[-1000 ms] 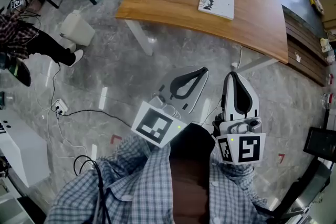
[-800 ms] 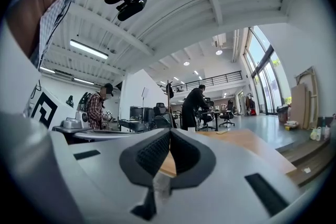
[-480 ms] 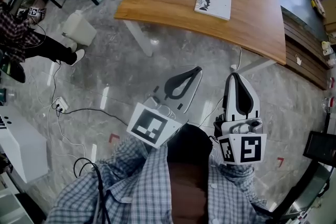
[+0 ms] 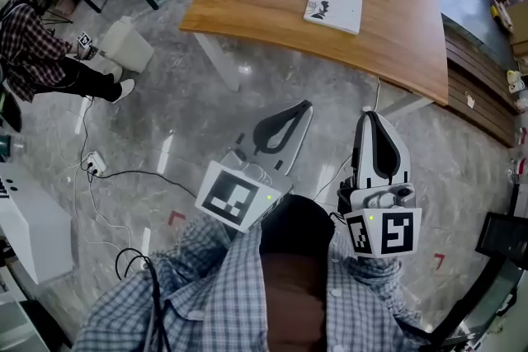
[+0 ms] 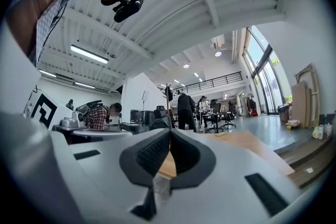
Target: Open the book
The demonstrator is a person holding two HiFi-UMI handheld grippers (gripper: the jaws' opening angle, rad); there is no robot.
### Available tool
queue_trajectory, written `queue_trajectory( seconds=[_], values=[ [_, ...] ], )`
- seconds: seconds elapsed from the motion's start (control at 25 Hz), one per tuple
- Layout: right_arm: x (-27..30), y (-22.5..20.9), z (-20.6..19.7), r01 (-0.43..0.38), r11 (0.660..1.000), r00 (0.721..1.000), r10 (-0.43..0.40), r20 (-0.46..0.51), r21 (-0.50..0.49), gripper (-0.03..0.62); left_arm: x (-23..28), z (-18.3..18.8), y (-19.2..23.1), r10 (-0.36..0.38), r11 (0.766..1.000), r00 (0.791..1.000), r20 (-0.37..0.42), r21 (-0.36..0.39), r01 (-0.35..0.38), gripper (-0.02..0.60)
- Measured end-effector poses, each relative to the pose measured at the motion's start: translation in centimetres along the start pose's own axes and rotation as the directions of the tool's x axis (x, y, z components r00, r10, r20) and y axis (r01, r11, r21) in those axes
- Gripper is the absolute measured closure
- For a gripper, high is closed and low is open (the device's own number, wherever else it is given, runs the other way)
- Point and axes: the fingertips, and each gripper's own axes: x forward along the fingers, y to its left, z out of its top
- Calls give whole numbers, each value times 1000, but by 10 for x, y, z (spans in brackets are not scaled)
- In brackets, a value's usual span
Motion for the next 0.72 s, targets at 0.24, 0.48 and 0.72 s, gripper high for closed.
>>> queue_trajectory(
  seconds=[0.24,0.48,0.72],
  values=[
    [12,-13,-12,13,999,1000,-13,-7,-31,574,22,-10,12,-2,1000,1000,14,-22,2,574],
    [53,-40,-22,38,999,999,-38,-17,-3,574,63,-21,46,-22,999,1000,-4,-32,22,574],
    [119,-57,-25,43,999,998,-43,-40,-7,574,108,-19,101,-25,999,1000,-19,-42,24,574]
  ],
)
